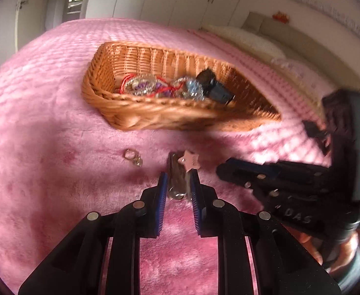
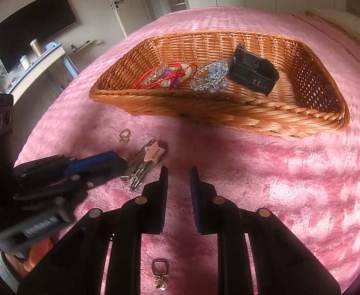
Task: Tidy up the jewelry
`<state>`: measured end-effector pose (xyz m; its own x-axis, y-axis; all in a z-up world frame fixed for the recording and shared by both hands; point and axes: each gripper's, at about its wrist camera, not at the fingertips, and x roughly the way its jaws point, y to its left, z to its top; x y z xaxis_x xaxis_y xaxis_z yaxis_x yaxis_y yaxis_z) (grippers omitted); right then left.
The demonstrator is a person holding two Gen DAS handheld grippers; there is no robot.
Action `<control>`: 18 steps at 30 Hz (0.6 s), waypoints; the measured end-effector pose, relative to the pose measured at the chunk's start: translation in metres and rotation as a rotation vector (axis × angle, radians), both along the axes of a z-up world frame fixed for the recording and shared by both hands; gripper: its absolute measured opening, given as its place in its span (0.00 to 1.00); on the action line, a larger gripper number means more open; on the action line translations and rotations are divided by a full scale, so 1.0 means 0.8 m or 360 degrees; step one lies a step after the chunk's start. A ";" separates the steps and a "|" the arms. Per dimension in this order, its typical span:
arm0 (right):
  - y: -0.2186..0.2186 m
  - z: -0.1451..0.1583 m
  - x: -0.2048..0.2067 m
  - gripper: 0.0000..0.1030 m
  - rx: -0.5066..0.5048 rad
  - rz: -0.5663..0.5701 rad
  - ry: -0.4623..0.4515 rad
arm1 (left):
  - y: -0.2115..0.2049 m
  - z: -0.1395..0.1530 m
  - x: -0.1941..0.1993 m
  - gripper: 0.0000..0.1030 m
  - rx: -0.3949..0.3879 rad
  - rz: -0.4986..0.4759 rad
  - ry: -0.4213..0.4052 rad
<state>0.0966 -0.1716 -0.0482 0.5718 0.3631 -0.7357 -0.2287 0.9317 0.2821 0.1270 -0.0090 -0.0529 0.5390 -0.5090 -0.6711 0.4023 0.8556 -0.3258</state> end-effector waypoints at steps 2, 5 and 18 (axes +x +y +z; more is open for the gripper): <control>0.000 -0.001 0.000 0.15 0.0007 0.0001 0.0008 | -0.004 0.000 0.001 0.16 -0.0016 -0.0010 0.0011; 0.001 -0.004 0.001 0.15 0.0005 0.0000 0.0017 | -0.019 -0.006 0.004 0.16 0.0099 -0.0009 0.0024; 0.019 -0.007 0.017 0.21 0.0253 0.0093 0.0149 | 0.003 -0.001 -0.016 0.14 0.0218 0.0137 0.0021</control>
<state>0.1101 -0.1566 -0.0535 0.4778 0.5095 -0.7156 -0.2472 0.8597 0.4471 0.1141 -0.0065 -0.0539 0.5671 -0.3647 -0.7385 0.3221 0.9234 -0.2088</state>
